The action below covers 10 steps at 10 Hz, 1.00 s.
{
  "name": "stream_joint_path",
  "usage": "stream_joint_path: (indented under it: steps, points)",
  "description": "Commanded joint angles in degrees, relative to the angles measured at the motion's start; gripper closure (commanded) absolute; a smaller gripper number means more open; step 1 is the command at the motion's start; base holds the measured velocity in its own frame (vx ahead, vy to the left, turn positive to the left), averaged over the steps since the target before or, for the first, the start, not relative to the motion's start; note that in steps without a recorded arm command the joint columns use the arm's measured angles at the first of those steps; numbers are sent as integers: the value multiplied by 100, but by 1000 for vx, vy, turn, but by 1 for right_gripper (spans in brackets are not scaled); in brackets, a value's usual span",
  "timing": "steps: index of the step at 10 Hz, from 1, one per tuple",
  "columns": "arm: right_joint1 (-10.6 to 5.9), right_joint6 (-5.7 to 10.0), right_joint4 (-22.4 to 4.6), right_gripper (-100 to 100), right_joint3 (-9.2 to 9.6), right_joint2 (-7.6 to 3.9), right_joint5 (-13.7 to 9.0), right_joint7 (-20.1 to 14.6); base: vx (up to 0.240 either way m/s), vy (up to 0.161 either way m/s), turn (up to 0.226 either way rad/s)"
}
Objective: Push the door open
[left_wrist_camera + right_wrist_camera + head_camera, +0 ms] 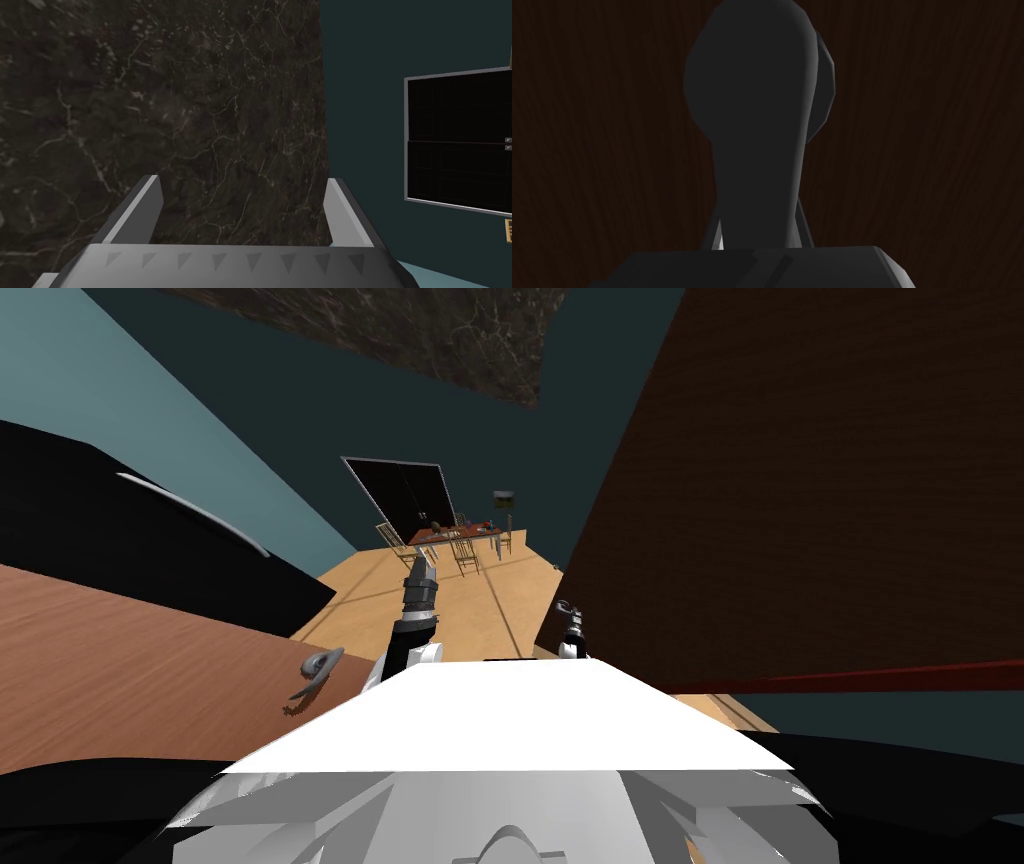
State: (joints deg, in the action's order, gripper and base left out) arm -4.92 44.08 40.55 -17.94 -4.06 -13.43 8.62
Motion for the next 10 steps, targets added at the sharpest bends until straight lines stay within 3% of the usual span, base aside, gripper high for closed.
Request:
stream_joint_path:
  steps: [1,9,10]
  points:
    - [-3,66,6,100,-139,-17,-72,49,189,55,-65]
    - [3,79,-4,100,-485,73,-273,166,178,36,-57]
    - [49,89,-38,100,-518,14,-284,155,71,-8,-44]
